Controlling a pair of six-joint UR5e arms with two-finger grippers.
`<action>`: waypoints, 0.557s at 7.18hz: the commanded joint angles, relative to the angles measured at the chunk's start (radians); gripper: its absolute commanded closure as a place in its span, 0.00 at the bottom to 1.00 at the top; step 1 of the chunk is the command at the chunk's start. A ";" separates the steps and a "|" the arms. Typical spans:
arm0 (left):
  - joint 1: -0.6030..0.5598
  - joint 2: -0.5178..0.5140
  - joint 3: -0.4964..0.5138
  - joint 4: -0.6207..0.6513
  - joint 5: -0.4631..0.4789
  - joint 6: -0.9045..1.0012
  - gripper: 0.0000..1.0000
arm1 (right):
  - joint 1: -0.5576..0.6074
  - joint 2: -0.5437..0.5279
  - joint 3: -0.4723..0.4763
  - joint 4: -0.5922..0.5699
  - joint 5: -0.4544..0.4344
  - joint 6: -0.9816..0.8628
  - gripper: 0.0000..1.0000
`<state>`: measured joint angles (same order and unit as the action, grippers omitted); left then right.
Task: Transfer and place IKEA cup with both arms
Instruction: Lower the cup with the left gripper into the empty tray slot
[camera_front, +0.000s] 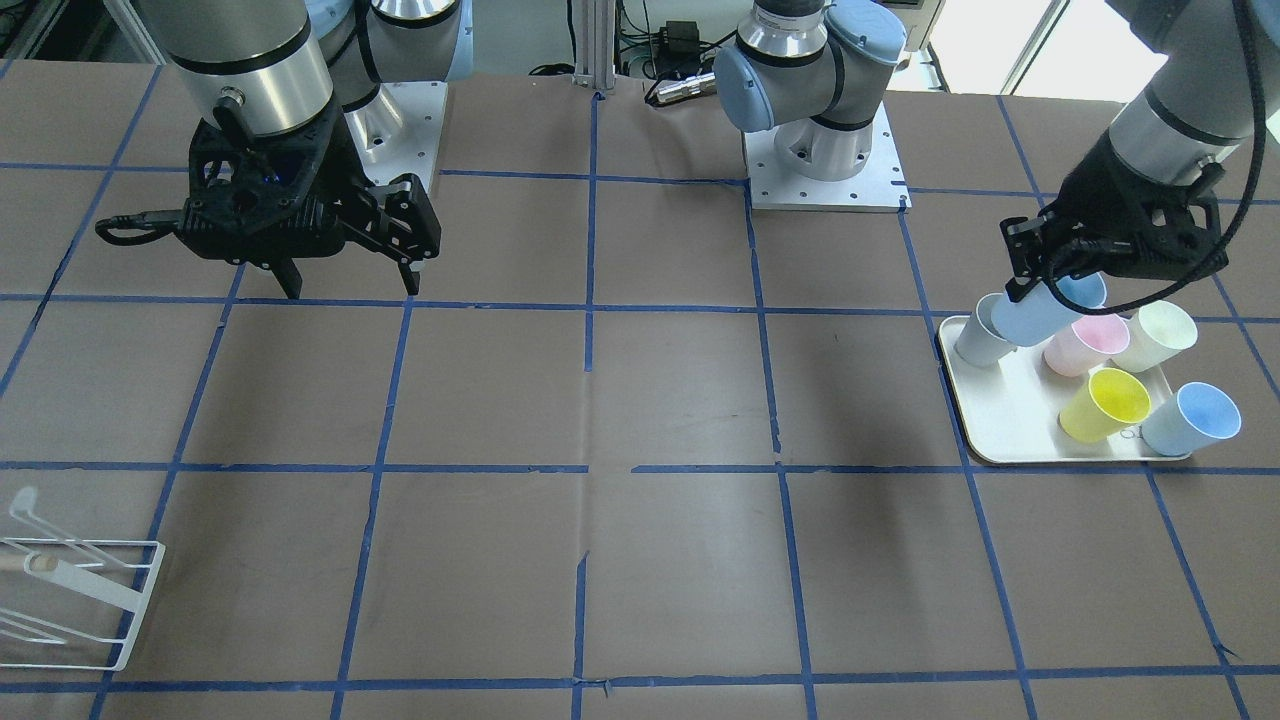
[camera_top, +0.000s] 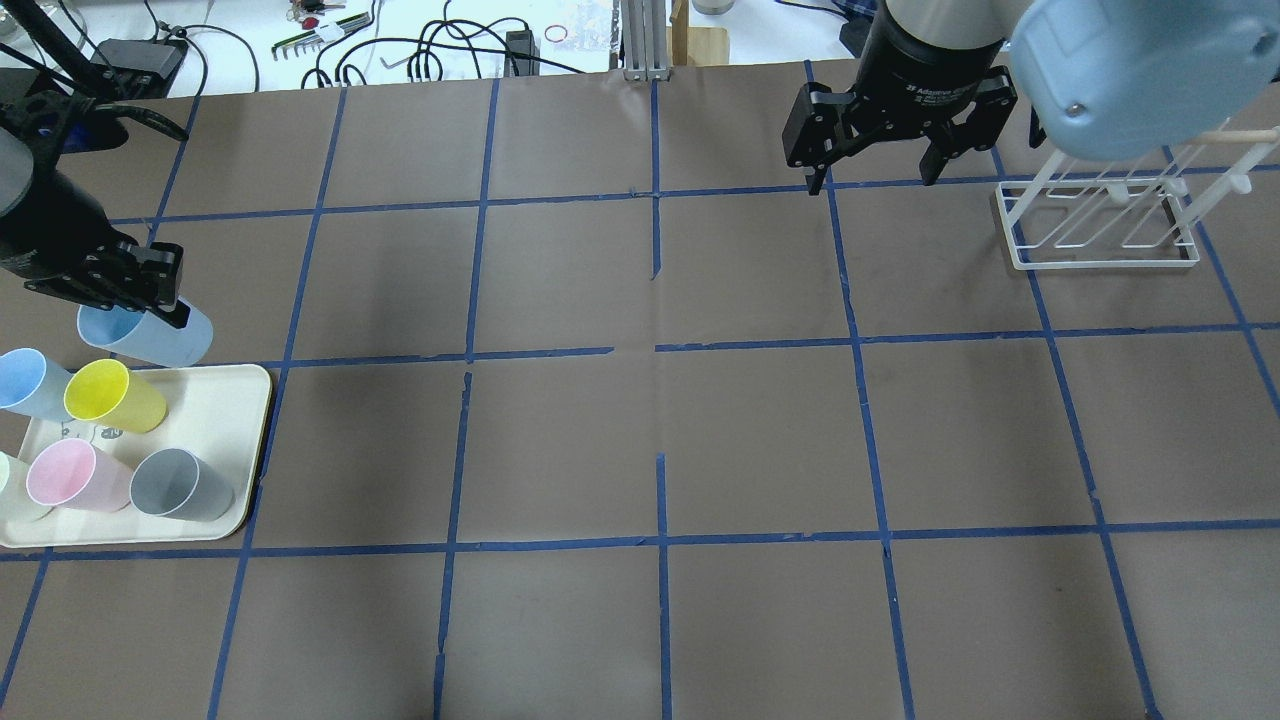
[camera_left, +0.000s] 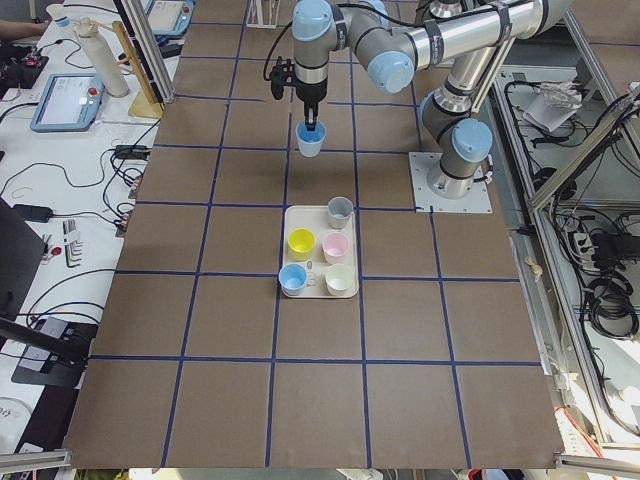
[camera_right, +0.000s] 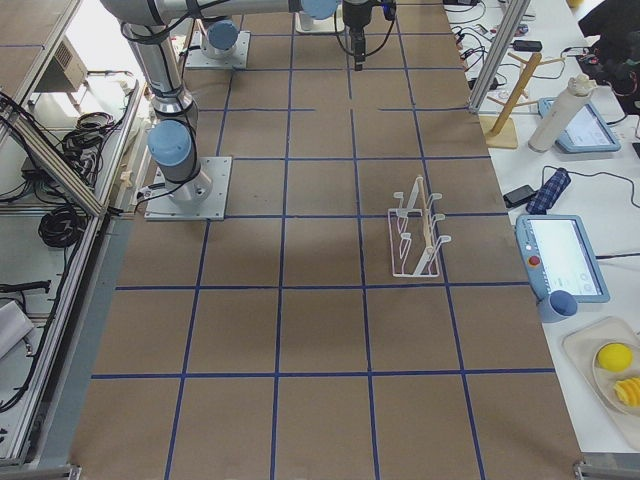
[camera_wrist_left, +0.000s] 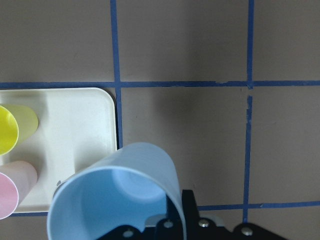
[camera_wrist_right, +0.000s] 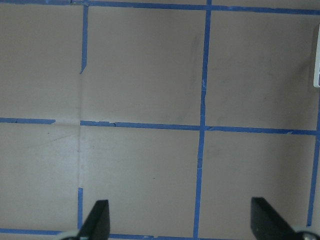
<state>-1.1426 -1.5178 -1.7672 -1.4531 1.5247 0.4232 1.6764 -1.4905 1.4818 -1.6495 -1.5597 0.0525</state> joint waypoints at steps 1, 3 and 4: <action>0.056 -0.051 -0.003 0.014 0.005 0.077 1.00 | 0.000 -0.001 0.000 0.002 0.000 0.001 0.00; 0.058 -0.108 -0.005 0.083 0.047 0.120 1.00 | 0.000 -0.001 0.000 0.004 0.000 0.000 0.00; 0.058 -0.137 -0.012 0.105 0.048 0.124 1.00 | 0.000 -0.001 0.000 0.004 0.000 0.000 0.00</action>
<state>-1.0859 -1.6201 -1.7725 -1.3823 1.5632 0.5326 1.6767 -1.4910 1.4818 -1.6465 -1.5600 0.0523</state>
